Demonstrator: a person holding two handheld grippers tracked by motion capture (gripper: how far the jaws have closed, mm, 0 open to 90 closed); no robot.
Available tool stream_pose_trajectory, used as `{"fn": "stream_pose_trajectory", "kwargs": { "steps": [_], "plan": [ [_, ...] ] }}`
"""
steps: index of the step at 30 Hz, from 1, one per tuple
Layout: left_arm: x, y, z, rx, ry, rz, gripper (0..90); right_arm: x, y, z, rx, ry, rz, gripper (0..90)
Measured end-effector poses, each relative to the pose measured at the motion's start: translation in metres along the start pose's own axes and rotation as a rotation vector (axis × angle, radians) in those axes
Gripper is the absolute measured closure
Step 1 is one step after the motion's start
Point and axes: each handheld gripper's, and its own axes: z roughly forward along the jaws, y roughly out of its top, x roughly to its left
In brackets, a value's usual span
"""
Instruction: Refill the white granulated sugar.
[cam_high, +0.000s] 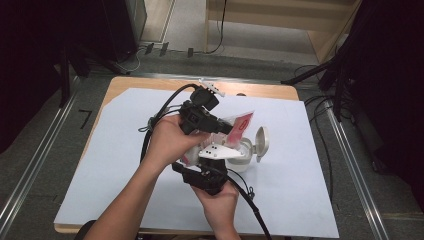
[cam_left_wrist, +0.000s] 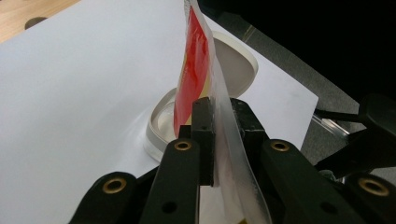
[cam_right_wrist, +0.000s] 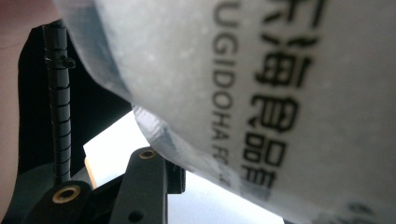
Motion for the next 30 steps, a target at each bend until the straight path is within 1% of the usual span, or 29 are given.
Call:
{"fn": "stream_pose_trajectory", "kwargs": {
  "steps": [9,12,19,21,22,30],
  "plan": [
    [-0.0007,-0.0004,-0.0008,0.007,0.001,-0.007,82.8,0.0009,-0.0005,0.0,0.001,0.006,-0.002,64.0],
    [-0.0013,-0.0004,-0.0007,0.007,0.008,-0.005,82.9,0.0008,-0.0005,-0.0001,0.001,0.011,0.0,64.0],
    [-0.0024,-0.0003,-0.0005,0.011,0.01,-0.003,82.9,0.0002,-0.0009,0.0001,-0.005,0.021,0.006,63.9],
    [-0.0038,-0.0004,-0.0003,0.012,0.014,-0.006,82.8,-0.0003,-0.001,-0.0001,-0.006,0.027,0.014,63.8],
    [-0.0037,-0.0003,-0.0004,0.014,0.018,0.001,82.9,-0.0004,-0.0011,0.0002,-0.007,0.028,0.015,63.8],
    [-0.0036,-0.0004,-0.0006,0.016,0.011,-0.001,82.9,0.0009,-0.0015,-0.0004,-0.008,0.025,0.014,63.8]
  ]
}}
